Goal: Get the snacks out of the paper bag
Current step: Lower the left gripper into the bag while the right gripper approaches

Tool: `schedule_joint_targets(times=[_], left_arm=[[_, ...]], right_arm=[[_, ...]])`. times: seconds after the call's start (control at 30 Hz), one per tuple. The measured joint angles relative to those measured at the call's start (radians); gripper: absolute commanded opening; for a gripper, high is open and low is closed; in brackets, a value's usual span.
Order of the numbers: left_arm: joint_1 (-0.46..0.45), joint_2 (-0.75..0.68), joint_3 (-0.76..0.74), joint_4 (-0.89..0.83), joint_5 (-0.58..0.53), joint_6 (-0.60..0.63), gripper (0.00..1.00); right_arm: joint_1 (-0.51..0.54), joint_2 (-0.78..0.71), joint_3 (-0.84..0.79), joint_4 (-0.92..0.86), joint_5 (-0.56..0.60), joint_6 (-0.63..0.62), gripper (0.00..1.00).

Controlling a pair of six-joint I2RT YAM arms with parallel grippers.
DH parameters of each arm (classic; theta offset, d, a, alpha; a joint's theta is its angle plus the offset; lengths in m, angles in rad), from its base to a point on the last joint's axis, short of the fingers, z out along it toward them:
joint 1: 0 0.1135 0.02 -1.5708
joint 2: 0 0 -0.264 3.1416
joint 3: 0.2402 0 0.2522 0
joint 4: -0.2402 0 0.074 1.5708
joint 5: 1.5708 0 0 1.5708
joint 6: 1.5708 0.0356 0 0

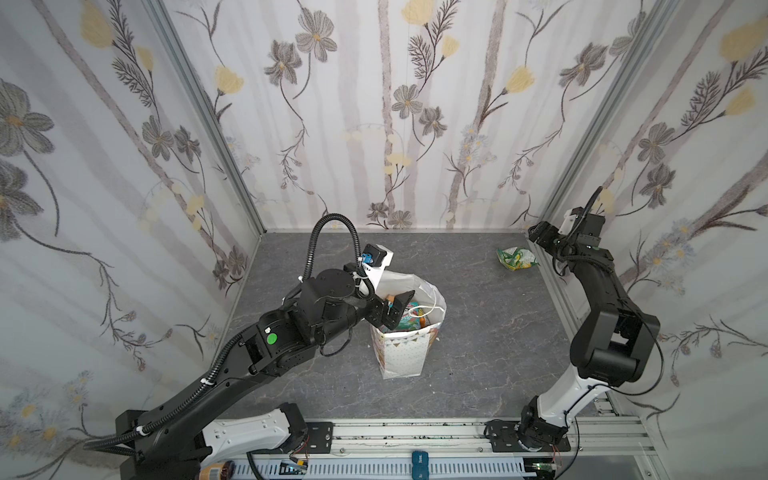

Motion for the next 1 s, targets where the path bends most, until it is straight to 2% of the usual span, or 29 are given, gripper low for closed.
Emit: schedule_joint_targets(times=[0.2, 0.27, 0.37, 0.5, 0.67, 0.73, 0.9, 1.0], left_arm=[[0.032, 0.096, 0.126, -0.101, -0.019, -0.114, 1.00], [0.046, 0.125, 0.162, -0.132, -0.022, -0.153, 1.00], [0.069, 0.166, 0.200, -0.180, -0.023, -0.211, 1.00], [0.096, 0.225, 0.238, -0.262, -0.022, -0.278, 1.00], [0.114, 0.342, 0.319, -0.383, -0.022, -0.318, 0.97], [0.116, 0.399, 0.362, -0.437, -0.022, -0.319, 0.92], [0.119, 0.527, 0.439, -0.533, -0.020, -0.319, 0.78], [0.124, 0.573, 0.454, -0.559, -0.009, -0.319, 0.75]], right_arm=[[0.056, -0.317, -0.149, 0.003, -0.066, -0.006, 0.90], [0.092, -0.427, -0.181, 0.002, -0.090, -0.005, 0.92], [0.188, -0.579, -0.209, -0.005, -0.107, -0.006, 0.99], [0.348, -0.730, -0.212, -0.030, -0.128, -0.008, 1.00], [0.502, -0.818, -0.185, -0.111, -0.136, -0.004, 1.00], [0.541, -0.822, -0.158, -0.161, -0.149, 0.004, 1.00], [0.620, -0.800, -0.082, -0.289, -0.179, -0.003, 1.00], [0.635, -0.813, -0.090, -0.337, -0.178, -0.006, 1.00]])
